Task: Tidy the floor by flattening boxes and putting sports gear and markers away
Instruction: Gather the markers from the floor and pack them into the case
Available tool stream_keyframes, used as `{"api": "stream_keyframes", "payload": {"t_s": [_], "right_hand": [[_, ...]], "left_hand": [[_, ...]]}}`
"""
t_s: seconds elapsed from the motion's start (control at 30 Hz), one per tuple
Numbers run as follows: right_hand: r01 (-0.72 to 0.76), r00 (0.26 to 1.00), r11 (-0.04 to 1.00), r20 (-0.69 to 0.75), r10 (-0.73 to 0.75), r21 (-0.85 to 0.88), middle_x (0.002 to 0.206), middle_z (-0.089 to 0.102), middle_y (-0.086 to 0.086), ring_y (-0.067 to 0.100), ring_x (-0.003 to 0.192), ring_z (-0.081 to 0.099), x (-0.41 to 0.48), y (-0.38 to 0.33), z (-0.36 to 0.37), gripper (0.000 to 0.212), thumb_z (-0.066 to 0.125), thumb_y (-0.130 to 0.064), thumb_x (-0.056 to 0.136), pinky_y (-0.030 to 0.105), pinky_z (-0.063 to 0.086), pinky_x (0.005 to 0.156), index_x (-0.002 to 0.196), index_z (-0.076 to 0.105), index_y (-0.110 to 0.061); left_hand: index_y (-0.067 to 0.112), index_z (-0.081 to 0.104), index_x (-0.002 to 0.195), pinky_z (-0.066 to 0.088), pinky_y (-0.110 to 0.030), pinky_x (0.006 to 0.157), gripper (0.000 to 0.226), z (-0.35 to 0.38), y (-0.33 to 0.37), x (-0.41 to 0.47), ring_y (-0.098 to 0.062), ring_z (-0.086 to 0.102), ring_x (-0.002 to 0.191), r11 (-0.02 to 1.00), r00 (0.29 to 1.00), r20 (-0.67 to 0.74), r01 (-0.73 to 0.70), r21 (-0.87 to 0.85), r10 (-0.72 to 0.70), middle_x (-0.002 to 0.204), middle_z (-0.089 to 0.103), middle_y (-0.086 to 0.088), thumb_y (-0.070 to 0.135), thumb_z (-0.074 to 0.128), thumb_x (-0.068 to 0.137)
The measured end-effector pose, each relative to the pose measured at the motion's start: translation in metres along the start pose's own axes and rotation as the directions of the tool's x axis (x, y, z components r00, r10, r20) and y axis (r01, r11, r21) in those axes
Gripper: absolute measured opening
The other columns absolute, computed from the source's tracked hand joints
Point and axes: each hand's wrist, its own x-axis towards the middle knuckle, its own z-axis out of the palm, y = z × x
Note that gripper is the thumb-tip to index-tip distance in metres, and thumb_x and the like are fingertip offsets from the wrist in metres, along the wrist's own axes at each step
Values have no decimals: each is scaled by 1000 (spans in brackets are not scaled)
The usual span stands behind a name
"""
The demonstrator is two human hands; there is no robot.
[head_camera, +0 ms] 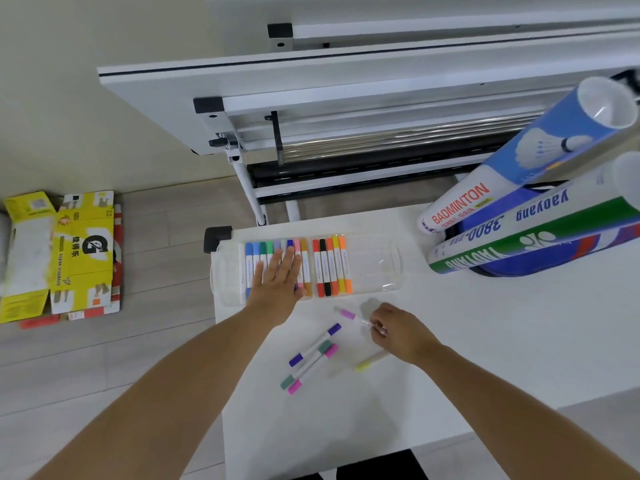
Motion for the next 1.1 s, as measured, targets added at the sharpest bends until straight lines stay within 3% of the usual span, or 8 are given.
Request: {"api": "stream_keyframes", "payload": {"t_s": [0.1,0.2,0.37,0.5,0.9,1.0,1.1], "right_hand": [[-208,972,957,-63,224,202,71,55,-5,14,65,54,23,-8,-20,19,57,-28,85,22,39,58,68,52,-19],[-338,929,878,-30,369,339,71,64,4,15,66,57,55,-22,-36,20,56,-23,85,22,39,56,73,63,-9],[-482,865,784,71,497,391,72,63,4,15,64,58,102,-35,-41,28,57,-29,92,22,43,60,72,62,-9],[-530,831,757,56,554,383,78,61,1,12,65,56,121,-32,-35,27,60,-39,93,22,43,62,83,61,-13],[-539,833,807,9,553,243,81,63,2,16,71,59,126,-29,-36,27,63,-43,90,26,46,67,86,61,-16],[-401,898,886,-90,430,230,80,62,-2,14,72,59,101,-25,-38,21,61,-38,91,24,45,65,83,60,-19],[-186,976,978,-96,195,96,84,60,-5,13,74,58,63,-15,-38,17,57,-36,92,25,47,67,84,61,-22]], "left_hand": [[19,-32,149,-5,-54,121,75,-1,1,0,-25,-39,141,1000,1000,2,-3,-5,3,154,-42,-2,51,19,105],[19,-33,148,-7,-54,120,75,-1,1,1,-25,-39,140,1000,1000,4,-3,-4,3,154,-43,-1,51,19,105],[20,-32,149,-7,-54,120,75,1,0,2,-24,-40,140,1000,1000,4,3,4,-3,154,-42,-1,51,20,105],[20,-32,149,-7,-54,120,75,1,0,2,-24,-40,140,1000,1000,-5,-3,6,3,154,-42,-1,51,21,105],[21,-35,147,-11,-53,119,77,6,-3,5,-24,-42,139,1000,1000,5,-6,-13,6,152,-46,0,51,21,105],[20,-36,147,-11,-54,119,78,4,-2,5,-25,-42,139,1000,1000,11,-8,-10,8,151,-46,0,49,24,105],[20,-36,147,-11,-54,119,78,1,-2,2,-25,-42,138,1000,1000,21,-6,-16,6,151,-46,-1,49,23,105]]}}
